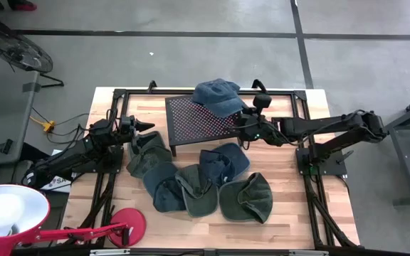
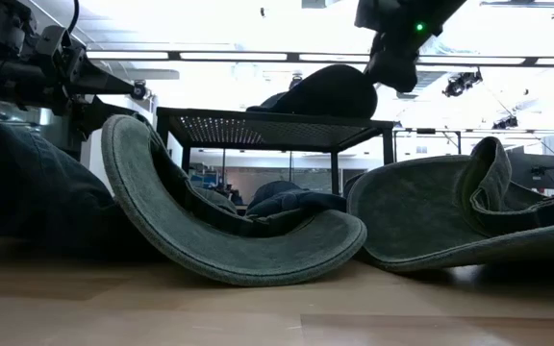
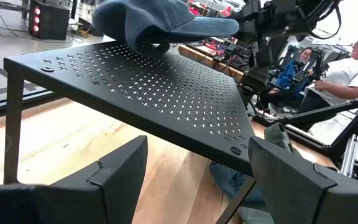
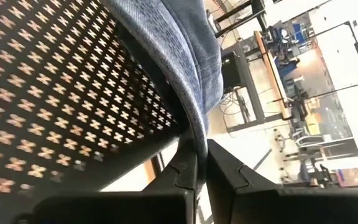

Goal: Pick & Place hat
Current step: Stack the dark blue cap on the shelf

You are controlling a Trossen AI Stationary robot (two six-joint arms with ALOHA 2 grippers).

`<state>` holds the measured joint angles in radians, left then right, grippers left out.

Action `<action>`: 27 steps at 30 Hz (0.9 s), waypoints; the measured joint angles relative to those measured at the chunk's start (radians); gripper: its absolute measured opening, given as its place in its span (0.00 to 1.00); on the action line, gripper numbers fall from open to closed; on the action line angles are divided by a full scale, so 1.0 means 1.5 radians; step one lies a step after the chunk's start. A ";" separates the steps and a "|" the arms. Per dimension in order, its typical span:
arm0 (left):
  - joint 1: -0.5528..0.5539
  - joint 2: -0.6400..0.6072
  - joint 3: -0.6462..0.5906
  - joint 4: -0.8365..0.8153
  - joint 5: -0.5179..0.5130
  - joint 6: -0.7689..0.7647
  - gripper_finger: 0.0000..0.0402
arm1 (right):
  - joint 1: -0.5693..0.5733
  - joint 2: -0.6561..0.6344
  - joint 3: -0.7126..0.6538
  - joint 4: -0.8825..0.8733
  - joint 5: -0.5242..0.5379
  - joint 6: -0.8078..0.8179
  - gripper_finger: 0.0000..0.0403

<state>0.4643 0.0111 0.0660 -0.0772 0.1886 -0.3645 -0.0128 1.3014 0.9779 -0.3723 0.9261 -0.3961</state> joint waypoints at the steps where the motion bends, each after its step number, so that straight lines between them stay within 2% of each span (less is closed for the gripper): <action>1: 0.000 0.000 0.000 0.000 0.000 0.000 0.69 | 0.003 0.000 0.000 -0.003 -0.006 0.010 0.01; 10: 0.000 0.000 0.000 0.000 0.002 0.000 0.69 | 0.006 0.005 0.001 -0.037 -0.042 0.100 0.01; 16: 0.000 0.000 0.000 0.000 0.001 0.000 0.69 | 0.005 0.005 0.001 -0.039 -0.115 0.125 0.01; 22: 0.000 0.000 0.000 0.000 0.001 0.000 0.69 | 0.006 0.005 0.001 -0.033 -0.121 0.143 0.01; 27: 0.000 0.000 0.000 0.000 0.001 0.000 0.69 | 0.006 0.005 0.001 -0.031 -0.098 0.185 0.01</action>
<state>0.4642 0.0111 0.0662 -0.0769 0.1905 -0.3646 -0.0036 1.3087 0.9794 -0.4185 0.7783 -0.1183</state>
